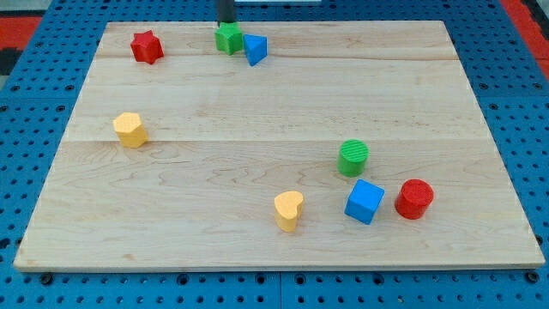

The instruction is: Push the blue triangle above the yellow heart

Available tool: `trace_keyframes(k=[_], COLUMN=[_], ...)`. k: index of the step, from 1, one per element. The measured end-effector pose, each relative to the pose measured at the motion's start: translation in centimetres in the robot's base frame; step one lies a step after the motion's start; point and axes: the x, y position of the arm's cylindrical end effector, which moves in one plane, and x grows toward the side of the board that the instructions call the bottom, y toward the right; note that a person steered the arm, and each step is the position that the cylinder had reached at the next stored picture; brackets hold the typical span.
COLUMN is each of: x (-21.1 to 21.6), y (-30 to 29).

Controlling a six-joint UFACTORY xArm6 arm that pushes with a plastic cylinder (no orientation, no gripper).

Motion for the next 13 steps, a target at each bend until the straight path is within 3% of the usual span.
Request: trace_keyframes(k=[4,7,12,13], x=[0.5,1.1,21.4,26.4], y=[6.2,5.5,5.6,9.3])
